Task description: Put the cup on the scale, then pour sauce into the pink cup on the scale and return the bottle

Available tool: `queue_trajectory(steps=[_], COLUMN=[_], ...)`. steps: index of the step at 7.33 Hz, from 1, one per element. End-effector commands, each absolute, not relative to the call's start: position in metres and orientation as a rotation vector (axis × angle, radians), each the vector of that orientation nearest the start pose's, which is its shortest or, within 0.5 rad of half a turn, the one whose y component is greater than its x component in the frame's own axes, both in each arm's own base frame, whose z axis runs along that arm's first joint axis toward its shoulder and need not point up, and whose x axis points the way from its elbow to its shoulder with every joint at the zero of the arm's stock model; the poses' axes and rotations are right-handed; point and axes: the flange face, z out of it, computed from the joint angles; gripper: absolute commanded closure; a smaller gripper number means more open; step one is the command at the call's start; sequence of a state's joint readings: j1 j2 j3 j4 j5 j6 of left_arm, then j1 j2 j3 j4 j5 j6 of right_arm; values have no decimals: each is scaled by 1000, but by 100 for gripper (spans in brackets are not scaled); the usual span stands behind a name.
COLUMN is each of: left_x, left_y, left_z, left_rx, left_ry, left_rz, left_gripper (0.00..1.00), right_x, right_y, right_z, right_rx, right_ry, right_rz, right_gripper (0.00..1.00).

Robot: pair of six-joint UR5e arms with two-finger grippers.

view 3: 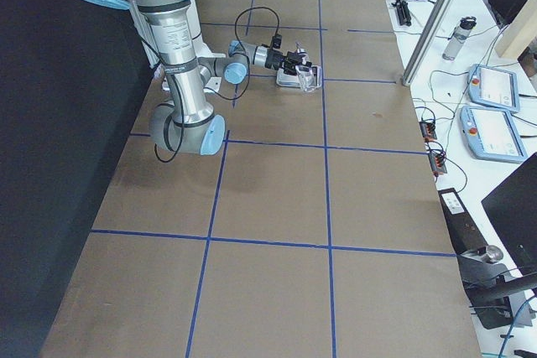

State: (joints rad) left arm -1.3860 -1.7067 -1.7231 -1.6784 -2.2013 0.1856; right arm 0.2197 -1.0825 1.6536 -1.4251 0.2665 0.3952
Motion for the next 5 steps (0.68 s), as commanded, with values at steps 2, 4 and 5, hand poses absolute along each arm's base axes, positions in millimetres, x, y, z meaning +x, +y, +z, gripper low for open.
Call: queue_trajectory(steps=[2, 4, 5], left_x=[28, 28, 28], left_y=[-563, -563, -564], left_z=[505, 504, 503], left_rx=[392, 392, 393], left_ry=[627, 627, 626], left_rz=[478, 478, 478], left_gripper=[0, 0, 0], right_x=[-554, -560, -563], right_y=[-369, -373, -374], right_z=[283, 283, 288], right_rx=[1327, 1327, 1331], right_ry=[451, 538, 569], right_rz=[-416, -454, -457], right_gripper=[100, 100, 100])
